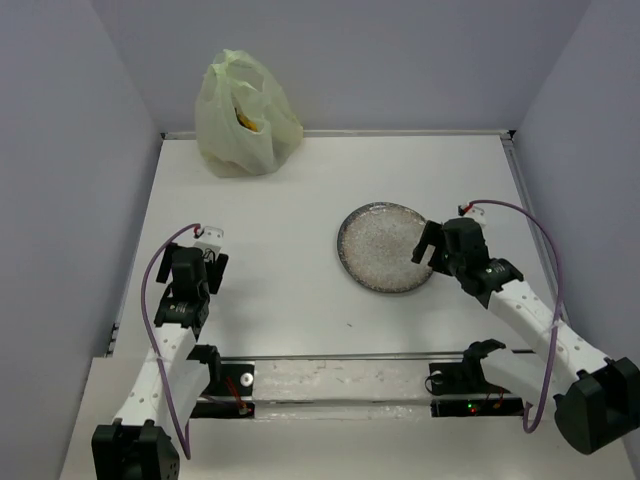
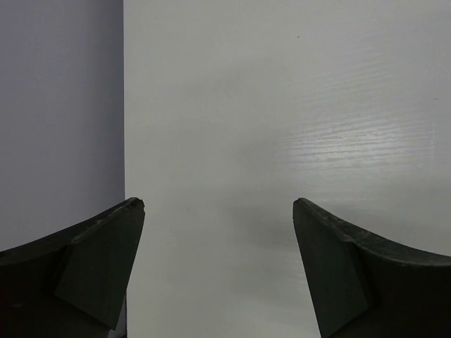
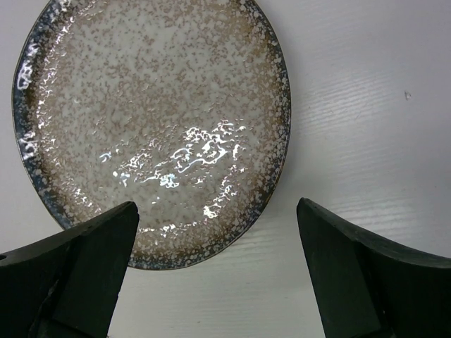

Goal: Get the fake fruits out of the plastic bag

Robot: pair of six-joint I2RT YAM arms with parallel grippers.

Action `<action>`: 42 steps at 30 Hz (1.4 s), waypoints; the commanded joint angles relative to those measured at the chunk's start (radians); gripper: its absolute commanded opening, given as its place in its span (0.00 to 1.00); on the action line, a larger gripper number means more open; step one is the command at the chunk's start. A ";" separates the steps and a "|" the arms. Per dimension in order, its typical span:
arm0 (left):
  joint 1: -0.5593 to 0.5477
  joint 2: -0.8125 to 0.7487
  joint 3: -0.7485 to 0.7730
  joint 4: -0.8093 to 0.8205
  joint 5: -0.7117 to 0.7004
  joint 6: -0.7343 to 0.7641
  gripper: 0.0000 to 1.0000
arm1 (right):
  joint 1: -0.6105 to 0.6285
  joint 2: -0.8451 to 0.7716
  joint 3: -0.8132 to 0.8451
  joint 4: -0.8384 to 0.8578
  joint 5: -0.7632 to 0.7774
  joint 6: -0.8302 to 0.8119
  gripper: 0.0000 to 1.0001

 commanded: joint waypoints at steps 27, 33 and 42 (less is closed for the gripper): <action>-0.077 1.443 2.119 -0.255 0.033 -0.118 0.99 | 0.001 0.311 0.306 0.065 -0.103 -0.114 1.00; -0.075 1.453 1.935 0.022 -0.102 -0.037 0.99 | 0.001 0.417 0.402 0.065 -0.144 -0.121 1.00; -0.061 1.341 1.834 -0.011 0.139 -0.092 0.00 | 0.001 0.632 0.661 0.042 -0.268 -0.170 1.00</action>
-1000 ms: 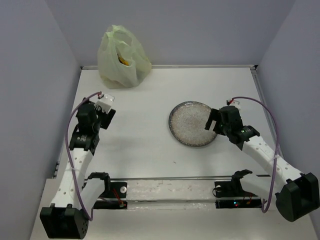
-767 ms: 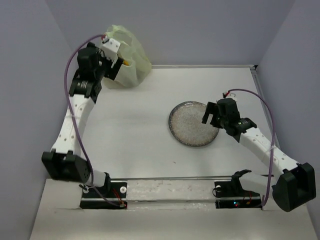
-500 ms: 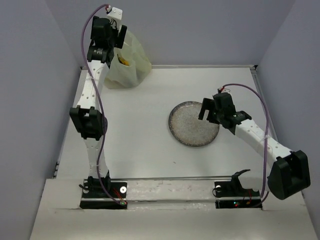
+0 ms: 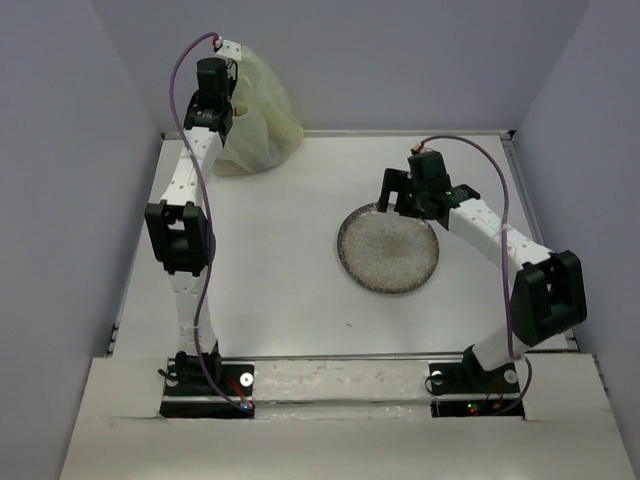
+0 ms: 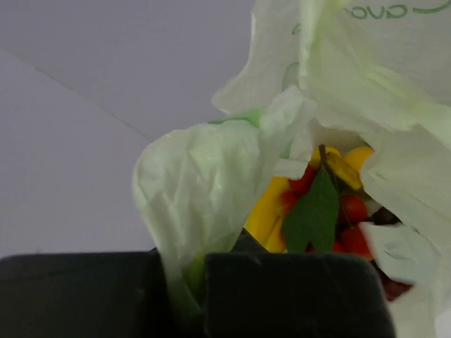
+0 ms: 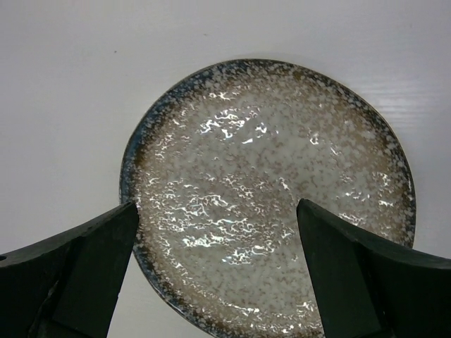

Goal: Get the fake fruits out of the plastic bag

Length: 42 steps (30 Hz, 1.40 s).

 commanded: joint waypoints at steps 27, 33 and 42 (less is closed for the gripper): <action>-0.017 -1.128 -1.102 -0.388 0.637 0.095 0.00 | 0.319 0.453 0.947 -0.009 -0.308 -0.145 1.00; -0.010 -1.220 -1.162 -0.357 0.542 0.023 0.00 | 0.346 0.504 0.971 -0.007 -0.419 -0.154 0.97; -0.010 -1.243 -1.331 -0.319 0.252 -0.004 0.00 | 0.356 0.328 0.473 -0.005 -0.172 -0.093 0.02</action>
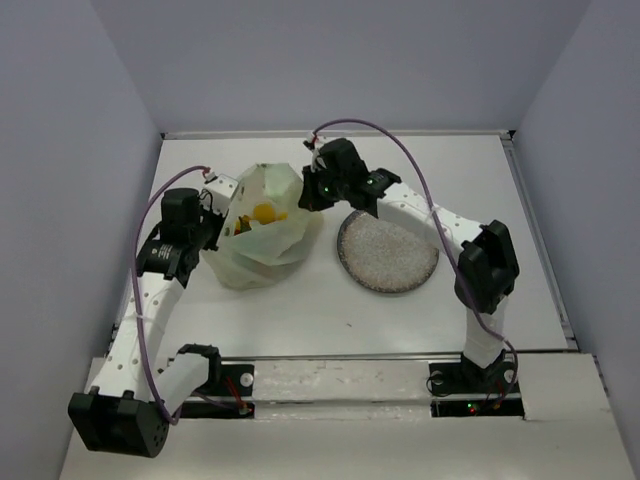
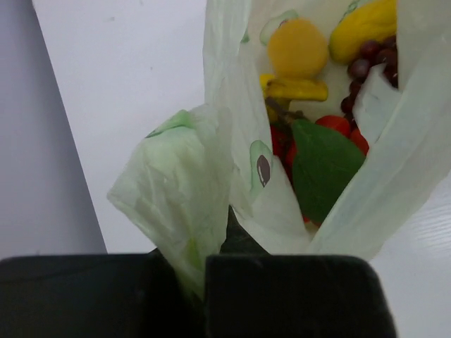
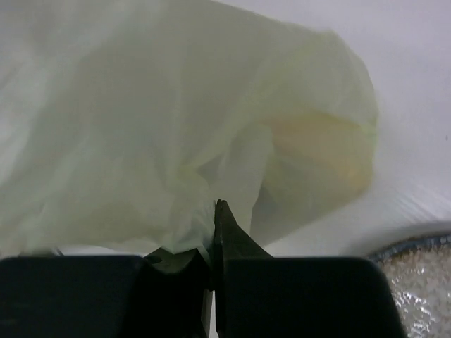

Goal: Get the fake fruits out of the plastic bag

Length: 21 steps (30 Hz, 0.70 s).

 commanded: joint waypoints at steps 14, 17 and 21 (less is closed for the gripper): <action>0.003 -0.214 -0.334 -0.065 -0.107 0.355 0.00 | 0.002 -0.413 -0.792 -0.030 0.214 0.203 0.01; 0.003 -0.215 -0.367 -0.016 -0.165 0.392 0.00 | 0.002 -0.370 -0.760 -0.044 0.212 0.183 0.01; 0.003 -0.182 -0.258 -0.010 -0.025 0.329 0.00 | 0.002 -0.300 -0.577 -0.151 0.212 0.070 0.45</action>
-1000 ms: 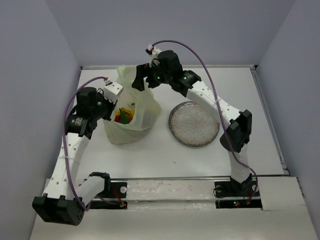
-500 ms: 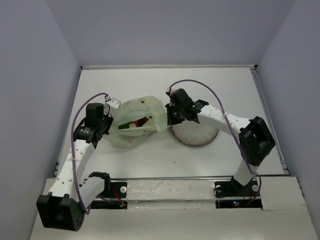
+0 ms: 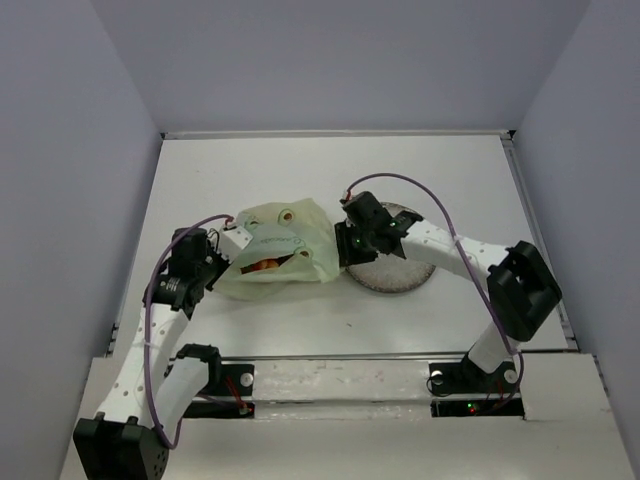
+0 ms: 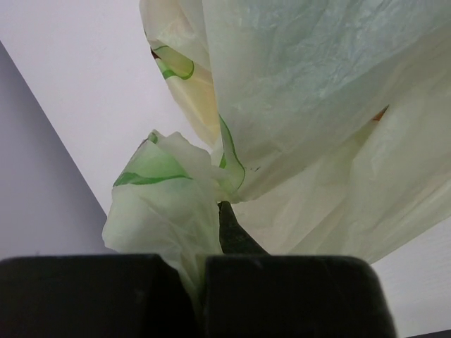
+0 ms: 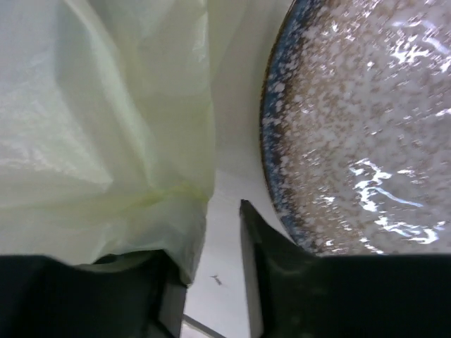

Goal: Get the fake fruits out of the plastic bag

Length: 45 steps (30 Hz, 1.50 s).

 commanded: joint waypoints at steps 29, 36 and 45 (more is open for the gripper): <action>0.005 -0.076 0.116 0.064 0.128 -0.216 0.00 | 0.180 0.339 0.689 0.113 -0.133 0.001 0.30; 0.005 -0.082 0.094 0.089 0.117 -0.219 0.00 | 0.180 0.505 0.834 0.126 0.092 -0.014 0.63; 0.005 -0.061 0.092 0.117 0.120 -0.225 0.00 | 0.180 0.700 0.946 0.129 0.014 -0.037 0.80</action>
